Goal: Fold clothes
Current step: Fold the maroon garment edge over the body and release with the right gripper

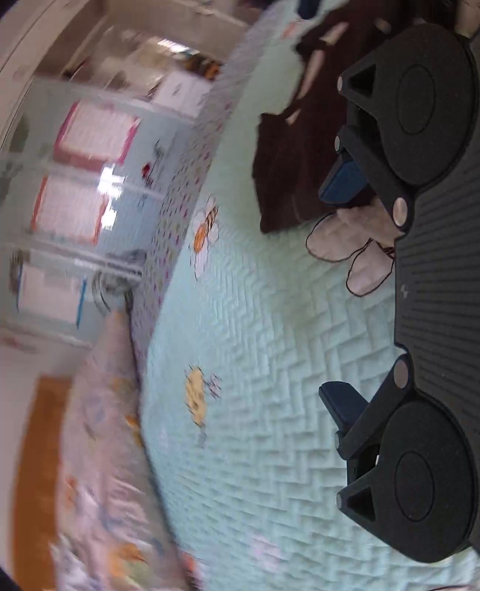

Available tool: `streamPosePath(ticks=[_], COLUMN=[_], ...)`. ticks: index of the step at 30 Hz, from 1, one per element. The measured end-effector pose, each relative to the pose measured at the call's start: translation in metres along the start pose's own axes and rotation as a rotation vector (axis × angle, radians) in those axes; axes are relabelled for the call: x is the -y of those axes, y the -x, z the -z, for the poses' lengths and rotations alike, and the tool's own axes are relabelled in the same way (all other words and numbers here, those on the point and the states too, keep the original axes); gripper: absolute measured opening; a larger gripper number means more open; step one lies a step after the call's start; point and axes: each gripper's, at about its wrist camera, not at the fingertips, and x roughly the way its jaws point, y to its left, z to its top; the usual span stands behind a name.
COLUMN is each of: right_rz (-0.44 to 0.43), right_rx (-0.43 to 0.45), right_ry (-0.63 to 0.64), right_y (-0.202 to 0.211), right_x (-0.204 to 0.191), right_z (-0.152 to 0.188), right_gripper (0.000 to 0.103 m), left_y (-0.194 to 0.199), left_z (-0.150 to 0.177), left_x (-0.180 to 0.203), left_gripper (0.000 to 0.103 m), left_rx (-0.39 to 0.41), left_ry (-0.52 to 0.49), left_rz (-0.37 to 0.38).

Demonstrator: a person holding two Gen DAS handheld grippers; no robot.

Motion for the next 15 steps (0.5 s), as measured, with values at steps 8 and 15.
streamPosePath(ticks=[8,15], right_rz=[-0.009,-0.106], right_rx=[0.255,0.343], right_ry=[-0.651,-0.873], right_y=[0.034,0.033], right_x=[0.089,0.122], right_z=[0.104,0.133], right_gripper=[0.1,0.103], left_y=[0.0,-0.001], left_z=[0.016,0.053], left_x=[0.059,0.115], left_gripper=[0.102,0.103], left_rx=[0.111,0.297], left_ry=[-0.538,-0.977], left_rz=[-0.124,-0.352])
